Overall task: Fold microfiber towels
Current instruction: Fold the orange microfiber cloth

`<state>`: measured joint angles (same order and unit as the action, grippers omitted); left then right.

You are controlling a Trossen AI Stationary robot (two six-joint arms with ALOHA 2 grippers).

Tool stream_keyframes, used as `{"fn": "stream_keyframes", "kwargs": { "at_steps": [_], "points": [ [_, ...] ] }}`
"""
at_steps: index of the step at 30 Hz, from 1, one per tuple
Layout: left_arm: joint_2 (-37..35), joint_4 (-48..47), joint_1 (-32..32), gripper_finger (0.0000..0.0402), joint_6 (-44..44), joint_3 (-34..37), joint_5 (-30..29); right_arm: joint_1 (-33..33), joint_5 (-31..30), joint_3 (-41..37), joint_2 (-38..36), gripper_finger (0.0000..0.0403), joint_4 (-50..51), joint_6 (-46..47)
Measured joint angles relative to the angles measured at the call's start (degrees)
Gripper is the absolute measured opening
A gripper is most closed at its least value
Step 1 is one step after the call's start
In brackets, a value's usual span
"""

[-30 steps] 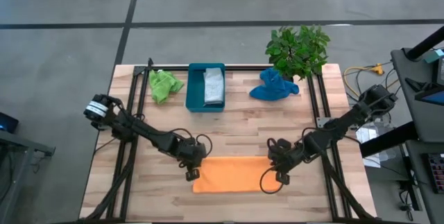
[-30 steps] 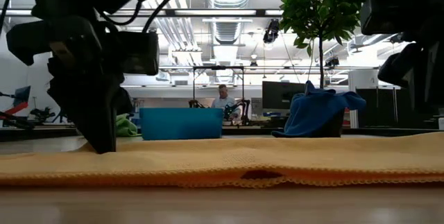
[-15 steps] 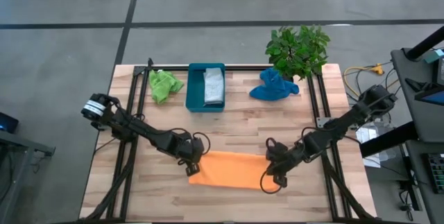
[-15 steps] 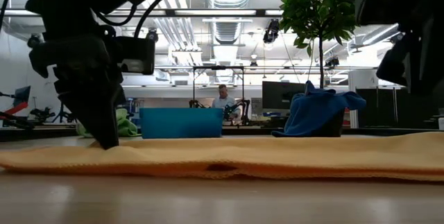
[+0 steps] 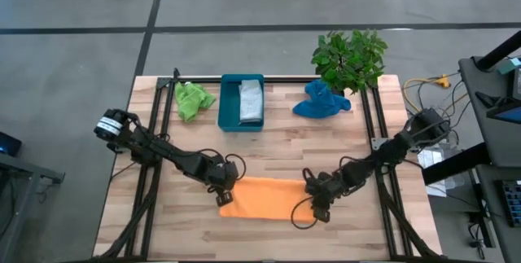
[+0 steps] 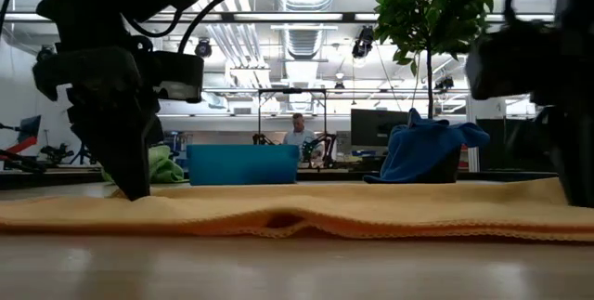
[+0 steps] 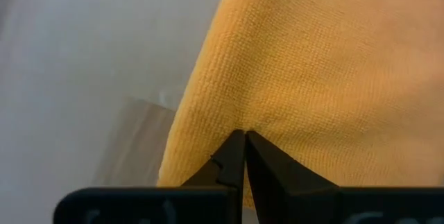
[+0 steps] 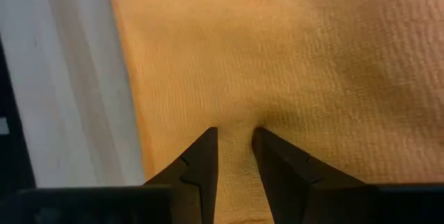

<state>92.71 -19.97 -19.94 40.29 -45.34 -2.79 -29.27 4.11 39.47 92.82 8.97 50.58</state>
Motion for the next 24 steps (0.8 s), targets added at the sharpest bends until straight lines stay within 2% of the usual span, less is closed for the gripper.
{"fn": "stream_keyframes", "kwargs": {
  "at_steps": [7, 11, 18, 22, 24],
  "points": [
    [-0.1, -0.4, -1.5, 0.0003, 0.6, 0.0, 4.7, 7.5, -0.7, 0.0, 0.4, 0.0093, 1.3, -1.1],
    [-0.1, -0.4, -3.5, 0.0003, 5.4, 0.0, 5.6, 13.0, -0.8, 0.0, 0.0, 0.0093, 3.9, -1.7],
    [0.1, 3.1, -8.3, 0.0003, 16.3, 0.2, 5.9, 20.9, -1.0, 0.9, 0.1, 0.0093, 5.5, -11.4],
    [0.4, 11.3, -10.7, 0.0003, 17.8, 0.3, 7.0, 23.8, -1.8, 4.0, 0.4, 0.0093, 8.4, -17.4],
    [-0.3, 11.3, -11.5, 0.0002, 17.9, -0.7, 8.1, 24.2, -2.1, 5.9, 0.1, 0.0093, 12.0, -20.1]
  ]
}}
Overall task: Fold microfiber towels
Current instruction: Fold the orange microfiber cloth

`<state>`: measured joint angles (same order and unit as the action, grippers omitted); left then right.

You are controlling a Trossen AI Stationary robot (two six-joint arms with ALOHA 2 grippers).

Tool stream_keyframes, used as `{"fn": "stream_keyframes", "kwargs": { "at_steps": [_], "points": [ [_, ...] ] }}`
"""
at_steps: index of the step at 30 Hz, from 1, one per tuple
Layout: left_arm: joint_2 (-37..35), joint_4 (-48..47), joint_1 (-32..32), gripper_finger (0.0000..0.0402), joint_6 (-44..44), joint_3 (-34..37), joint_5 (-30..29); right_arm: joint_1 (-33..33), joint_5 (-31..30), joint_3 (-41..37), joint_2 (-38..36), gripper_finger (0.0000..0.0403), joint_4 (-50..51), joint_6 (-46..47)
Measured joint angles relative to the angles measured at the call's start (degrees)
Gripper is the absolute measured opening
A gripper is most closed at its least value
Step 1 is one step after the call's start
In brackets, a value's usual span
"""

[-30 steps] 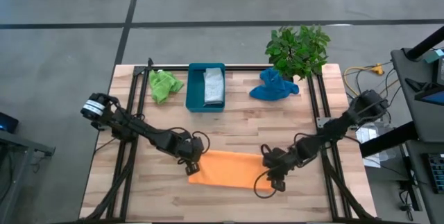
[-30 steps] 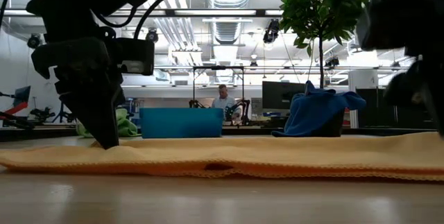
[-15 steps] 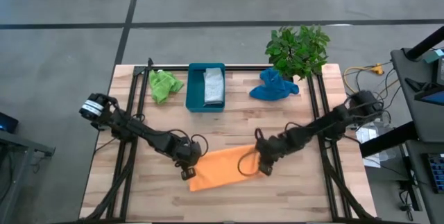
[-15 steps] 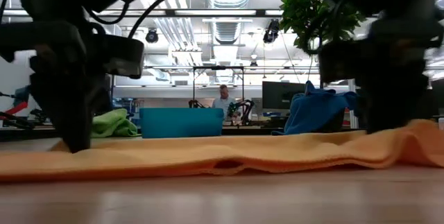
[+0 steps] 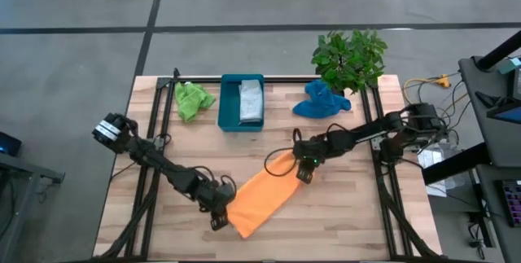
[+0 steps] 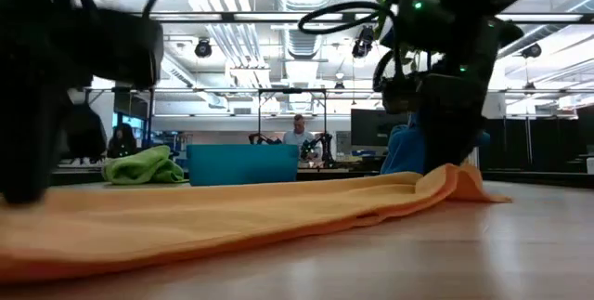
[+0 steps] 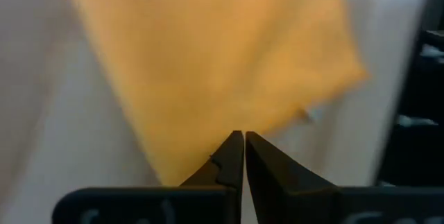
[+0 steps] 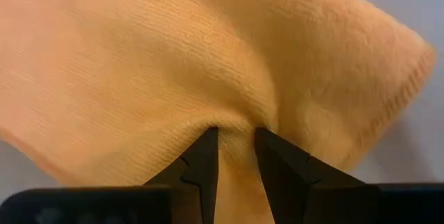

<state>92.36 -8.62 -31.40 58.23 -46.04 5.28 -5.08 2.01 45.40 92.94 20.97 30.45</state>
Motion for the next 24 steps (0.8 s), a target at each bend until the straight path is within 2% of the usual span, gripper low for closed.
{"fn": "stream_keyframes", "kwargs": {
  "at_steps": [5, 9, 11, 13, 17, 20, 24],
  "points": [
    [-6.4, 0.6, -0.7, 0.0001, -1.1, -1.1, -0.7, -1.3, 0.3, 3.8, -3.4, 0.0093, 6.9, -3.5],
    [-11.7, 0.7, 0.5, 0.0000, -5.8, -1.6, -8.2, -4.9, 0.4, 4.5, -7.4, 0.0093, 7.9, -2.3],
    [-12.7, 0.7, 3.1, 0.0000, -9.7, -1.6, -9.9, -7.4, -0.3, 4.6, -9.9, 0.0093, 7.2, -0.1],
    [-12.2, 0.9, 7.2, 0.0000, -15.4, -1.8, -8.6, -10.3, -2.5, 4.3, -12.2, 0.0093, 6.6, 2.6],
    [-7.1, 6.7, 16.0, 0.0000, -31.9, -4.0, 0.6, -17.8, -8.1, 4.0, -16.8, 0.0093, 5.8, 9.0],
    [-0.2, 8.4, 22.1, 0.0000, -41.8, -9.0, 7.5, -24.6, -15.2, 4.0, -19.4, 0.0093, 5.5, 15.7],
    [11.4, 7.1, 27.9, 0.0000, -53.4, -18.7, 10.8, -33.5, -26.9, 4.0, -20.4, 0.0093, 4.8, 25.4]
  ]
}}
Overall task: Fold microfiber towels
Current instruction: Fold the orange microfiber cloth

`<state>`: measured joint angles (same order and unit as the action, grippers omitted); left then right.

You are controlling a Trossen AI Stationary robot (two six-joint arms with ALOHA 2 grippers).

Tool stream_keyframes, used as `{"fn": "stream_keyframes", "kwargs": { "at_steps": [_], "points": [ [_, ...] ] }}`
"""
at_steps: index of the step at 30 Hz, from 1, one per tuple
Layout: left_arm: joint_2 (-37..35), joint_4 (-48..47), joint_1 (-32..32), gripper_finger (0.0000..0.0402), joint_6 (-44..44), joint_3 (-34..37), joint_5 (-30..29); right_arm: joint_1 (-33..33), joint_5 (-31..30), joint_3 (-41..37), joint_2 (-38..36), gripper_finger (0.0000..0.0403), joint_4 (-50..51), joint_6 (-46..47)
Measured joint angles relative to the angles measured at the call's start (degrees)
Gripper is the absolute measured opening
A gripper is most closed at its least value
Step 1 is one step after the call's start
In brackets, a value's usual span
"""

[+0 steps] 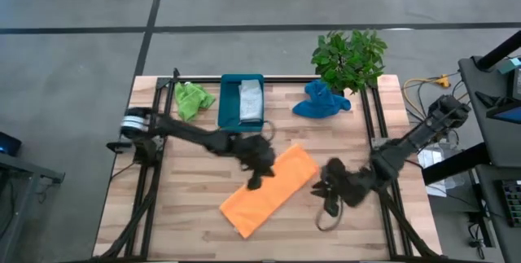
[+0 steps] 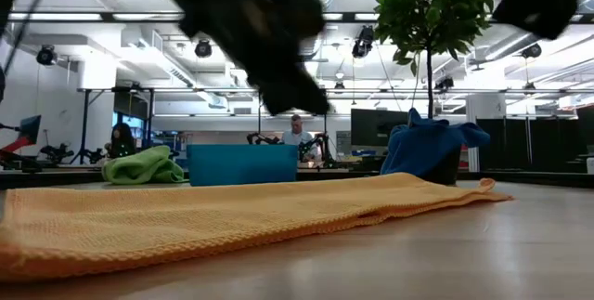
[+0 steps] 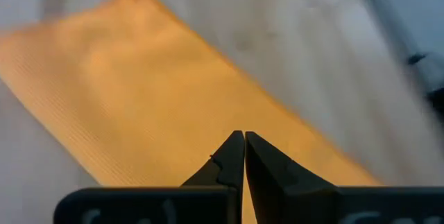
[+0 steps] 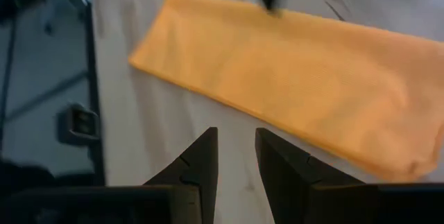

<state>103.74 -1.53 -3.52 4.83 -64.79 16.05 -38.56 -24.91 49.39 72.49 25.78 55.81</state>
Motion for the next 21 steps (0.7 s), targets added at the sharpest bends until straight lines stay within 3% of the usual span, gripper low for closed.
{"fn": "stream_keyframes", "kwargs": {
  "at_steps": [5, 8, 13, 21],
  "points": [
    [12.8, -5.1, 3.7, 0.0000, -11.8, -15.0, -1.8, -6.8, -9.3, 0.0, 1.7, 0.0093, -1.8, 13.2],
    [18.9, -9.9, 5.3, 0.0000, -17.0, -23.2, -3.2, -8.5, -10.2, 0.0, 3.6, 0.0093, -3.2, 19.4],
    [26.0, -22.7, 7.0, 0.0000, -17.2, -33.2, -5.2, -9.3, -10.3, 3.6, 8.2, 0.0093, -3.9, 22.7],
    [26.4, -38.5, 7.1, 0.0000, -10.7, -36.9, -35.8, -9.0, -10.8, 11.7, 16.8, 0.0093, 0.7, 20.8]
  ]
}}
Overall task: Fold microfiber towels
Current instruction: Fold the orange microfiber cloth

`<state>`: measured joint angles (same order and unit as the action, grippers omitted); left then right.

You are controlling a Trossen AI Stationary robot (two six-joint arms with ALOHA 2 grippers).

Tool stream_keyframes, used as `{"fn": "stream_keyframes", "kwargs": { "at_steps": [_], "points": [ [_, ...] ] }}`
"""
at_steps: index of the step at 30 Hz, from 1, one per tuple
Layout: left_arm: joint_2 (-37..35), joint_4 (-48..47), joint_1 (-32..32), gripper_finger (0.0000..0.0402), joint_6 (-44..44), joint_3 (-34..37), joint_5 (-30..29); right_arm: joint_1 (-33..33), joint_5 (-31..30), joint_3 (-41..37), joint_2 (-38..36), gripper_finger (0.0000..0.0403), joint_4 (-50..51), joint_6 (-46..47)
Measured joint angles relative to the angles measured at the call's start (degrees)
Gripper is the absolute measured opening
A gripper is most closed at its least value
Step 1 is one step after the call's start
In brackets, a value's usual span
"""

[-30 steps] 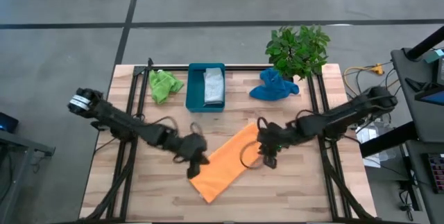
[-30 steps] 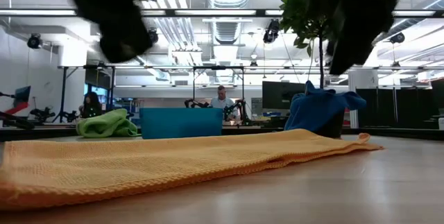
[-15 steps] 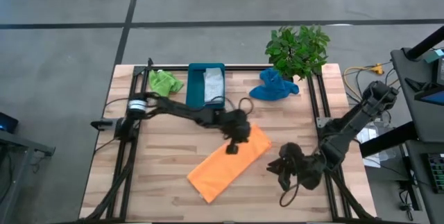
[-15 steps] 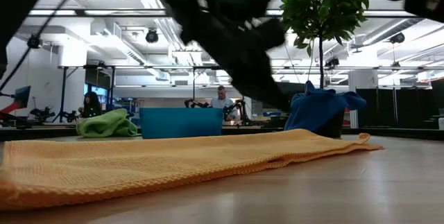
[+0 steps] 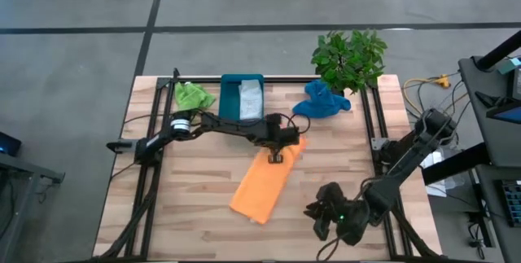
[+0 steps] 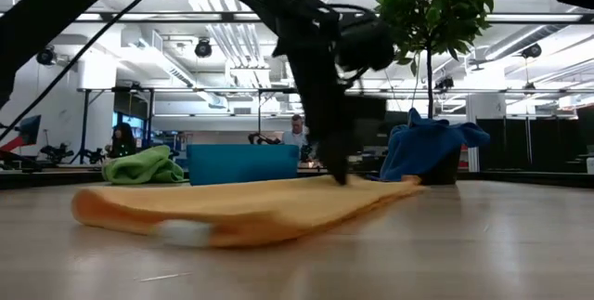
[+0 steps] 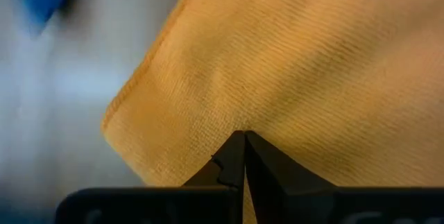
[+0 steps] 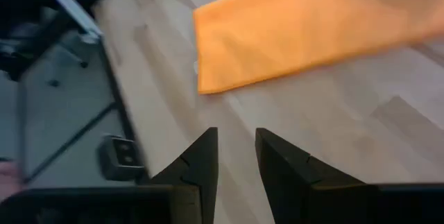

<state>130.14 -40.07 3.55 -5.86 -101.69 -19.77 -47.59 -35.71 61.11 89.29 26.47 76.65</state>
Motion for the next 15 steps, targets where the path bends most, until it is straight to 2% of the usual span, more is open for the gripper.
{"fn": "stream_keyframes", "kwargs": {
  "at_steps": [2, 5, 7, 11, 13, 15],
  "points": [
    [-1.1, -2.5, 0.1, 0.0000, 2.3, 0.4, -2.1, 0.1, -0.4, 1.4, 1.3, 0.0093, 4.5, 1.9],
    [-4.6, -3.2, 0.2, 0.0000, 2.0, 0.6, 0.1, 0.3, -0.4, 3.2, 1.8, 0.0093, 10.2, 3.1],
    [-8.1, -2.8, -0.1, 0.0000, 0.1, 1.0, 4.8, 0.5, -0.6, 3.4, 1.8, 0.0093, 12.7, 2.8],
    [-12.8, -4.8, -1.3, 0.0000, -5.5, 3.1, 19.3, 1.1, -0.5, 1.7, 0.4, 0.0093, 14.0, 2.7],
    [-14.2, -6.7, -2.7, 0.0000, -8.2, 5.9, 22.3, 1.6, -0.6, 0.8, -0.2, 0.0093, 13.7, 2.3],
    [-15.6, -7.1, -4.6, 0.0000, -10.9, 9.2, 22.8, 1.9, -0.5, 0.1, -0.3, 0.0093, 13.9, 1.1]
  ]
}}
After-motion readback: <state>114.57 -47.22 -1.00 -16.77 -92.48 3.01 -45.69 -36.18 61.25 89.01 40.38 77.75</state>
